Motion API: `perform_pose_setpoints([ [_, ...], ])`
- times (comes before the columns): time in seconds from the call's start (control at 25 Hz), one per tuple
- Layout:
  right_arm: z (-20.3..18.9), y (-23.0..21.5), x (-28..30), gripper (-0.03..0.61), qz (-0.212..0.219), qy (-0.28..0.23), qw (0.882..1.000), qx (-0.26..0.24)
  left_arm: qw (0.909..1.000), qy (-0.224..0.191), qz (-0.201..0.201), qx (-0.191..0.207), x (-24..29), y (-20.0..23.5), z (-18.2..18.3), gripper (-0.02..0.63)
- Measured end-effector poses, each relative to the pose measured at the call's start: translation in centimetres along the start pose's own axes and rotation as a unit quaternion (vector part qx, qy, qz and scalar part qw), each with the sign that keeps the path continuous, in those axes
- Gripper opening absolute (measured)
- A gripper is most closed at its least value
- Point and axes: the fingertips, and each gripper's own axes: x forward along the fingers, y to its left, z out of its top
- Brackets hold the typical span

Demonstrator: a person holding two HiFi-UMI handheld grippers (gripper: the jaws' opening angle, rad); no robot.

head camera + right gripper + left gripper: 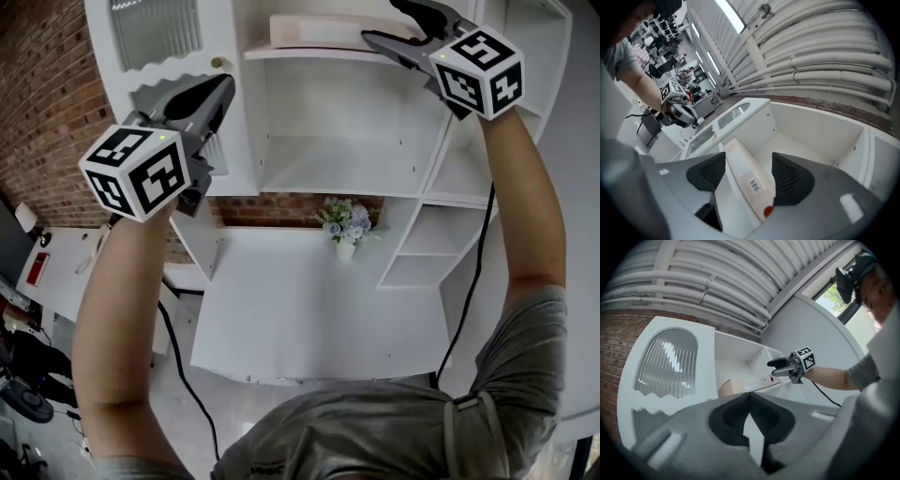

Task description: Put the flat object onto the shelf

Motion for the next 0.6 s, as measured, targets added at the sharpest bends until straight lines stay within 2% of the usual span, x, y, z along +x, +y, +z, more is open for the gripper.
perform_pose_setpoints([
  [0.12, -0.1, 0.2, -2.4, 0.224, -0.02, -0.033, 0.999, 0.036, 1.0, 0.001, 0.001, 0.0, -0.7, -0.3, 0.0, -0.002],
  [0.32, -0.5, 0.8, -4.7, 0.027, -0.056, -0.07, 0.994, 0.069, 1.0, 0.004, 0.002, -0.002, -1.3, -1.0, -0.1, -0.002],
  [0.36, -0.5, 1.5, -4.7, 0.009, -0.052, -0.078, 0.993, 0.077, 1.0, 0.004, 0.003, -0.003, -1.6, -1.2, -0.2, -0.002],
  [0.6, 0.3, 9.6, -3.1, 0.009, 0.024, -0.117, 0.985, 0.122, 0.9995, 0.022, 0.022, 0.001, -6.1, -2.4, -2.3, -0.002],
])
